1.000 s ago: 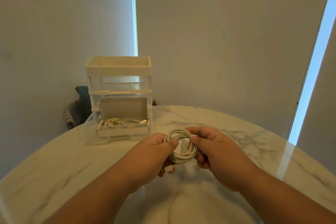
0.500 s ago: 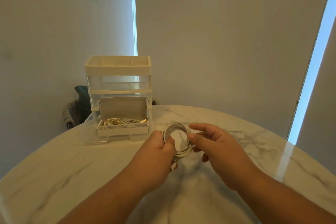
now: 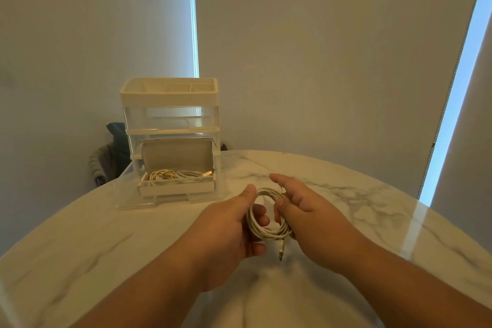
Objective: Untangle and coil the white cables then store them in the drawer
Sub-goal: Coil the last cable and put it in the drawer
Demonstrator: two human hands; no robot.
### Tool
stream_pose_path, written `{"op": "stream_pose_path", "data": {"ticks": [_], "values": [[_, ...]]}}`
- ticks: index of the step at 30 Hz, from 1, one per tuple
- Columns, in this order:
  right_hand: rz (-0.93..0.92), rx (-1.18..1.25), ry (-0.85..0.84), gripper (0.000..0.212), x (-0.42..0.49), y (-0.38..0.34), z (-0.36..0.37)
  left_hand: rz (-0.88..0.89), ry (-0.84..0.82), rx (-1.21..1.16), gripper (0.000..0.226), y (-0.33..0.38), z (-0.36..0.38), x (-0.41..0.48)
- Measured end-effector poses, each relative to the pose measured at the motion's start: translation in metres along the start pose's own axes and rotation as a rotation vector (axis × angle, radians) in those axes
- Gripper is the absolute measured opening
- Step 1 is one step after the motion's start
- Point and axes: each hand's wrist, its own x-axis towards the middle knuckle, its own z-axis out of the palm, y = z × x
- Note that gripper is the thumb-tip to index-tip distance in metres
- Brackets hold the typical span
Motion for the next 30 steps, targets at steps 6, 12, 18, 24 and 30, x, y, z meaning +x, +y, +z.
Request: {"op": "stream_pose_path", "data": {"ticks": [6,12,18,24,30], "values": [[-0.01,0.096,0.083,0.042,-0.006,-0.005,0.007,0.245,0.165,0.248,0.037,-0.014,0.007,0.005],[-0.012,0.317,0.229,0.026,-0.011,-0.005,0.025,0.455,0.288,0.44,0.025,-0.012,0.01,0.0],[-0.002,0.457,0.244,0.025,-0.013,-0.007,0.024,0.54,0.372,0.6,0.032,-0.016,0.013,-0.003],[0.136,0.823,0.179,0.025,-0.007,-0.008,0.021,0.579,0.404,0.601,0.03,-0.015,0.012,-0.002],[0.384,1.062,0.069,0.042,0.001,-0.004,0.016,0.613,0.332,0.609,0.023,-0.015,0.013,-0.003]]}}
